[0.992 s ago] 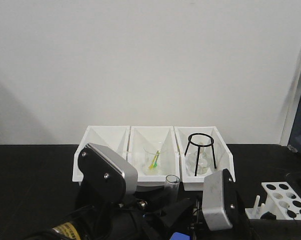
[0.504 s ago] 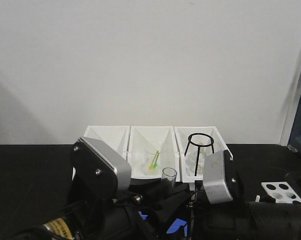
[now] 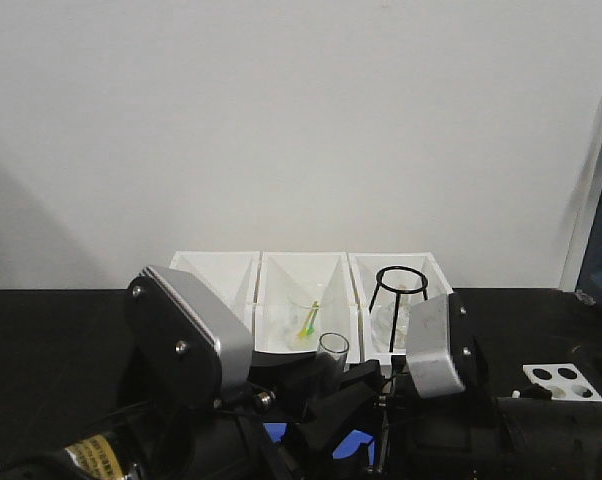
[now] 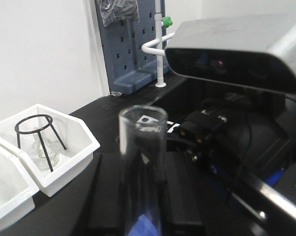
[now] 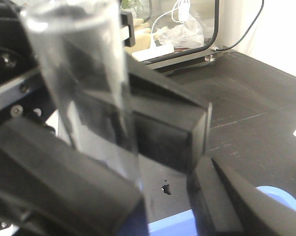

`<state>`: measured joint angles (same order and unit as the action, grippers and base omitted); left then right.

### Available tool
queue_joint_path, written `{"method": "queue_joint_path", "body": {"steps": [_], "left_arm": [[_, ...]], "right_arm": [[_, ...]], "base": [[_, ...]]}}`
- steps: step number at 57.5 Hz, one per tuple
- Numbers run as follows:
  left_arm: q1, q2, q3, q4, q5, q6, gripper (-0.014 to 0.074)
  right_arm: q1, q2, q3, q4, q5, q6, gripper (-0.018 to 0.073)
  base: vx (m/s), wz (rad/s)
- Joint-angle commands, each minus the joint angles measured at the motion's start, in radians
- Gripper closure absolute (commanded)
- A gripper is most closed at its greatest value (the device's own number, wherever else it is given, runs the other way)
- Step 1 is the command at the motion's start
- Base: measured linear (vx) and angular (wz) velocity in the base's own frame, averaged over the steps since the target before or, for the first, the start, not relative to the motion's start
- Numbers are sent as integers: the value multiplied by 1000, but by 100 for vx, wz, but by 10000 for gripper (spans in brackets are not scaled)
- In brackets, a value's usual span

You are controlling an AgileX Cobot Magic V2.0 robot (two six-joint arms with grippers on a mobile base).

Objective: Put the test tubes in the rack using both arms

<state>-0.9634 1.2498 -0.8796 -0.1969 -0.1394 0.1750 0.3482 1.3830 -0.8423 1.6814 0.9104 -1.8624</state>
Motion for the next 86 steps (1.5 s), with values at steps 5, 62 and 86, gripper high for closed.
{"method": "queue_joint_path", "body": {"steps": [5,62,86], "left_arm": [[0,-32,-40,3,-74,7,617],[-1,-32,-40,1,-52,5,554],[-1,-45,-40,1,-57,2,197]], "right_arm": [[-2,-25,-32,105,39,4,162],[-2,-25,-32,104,40,5,568],[-2,-25,-32,104,40,8,567]], "base": [[0,0],[0,0],[0,0]]}}
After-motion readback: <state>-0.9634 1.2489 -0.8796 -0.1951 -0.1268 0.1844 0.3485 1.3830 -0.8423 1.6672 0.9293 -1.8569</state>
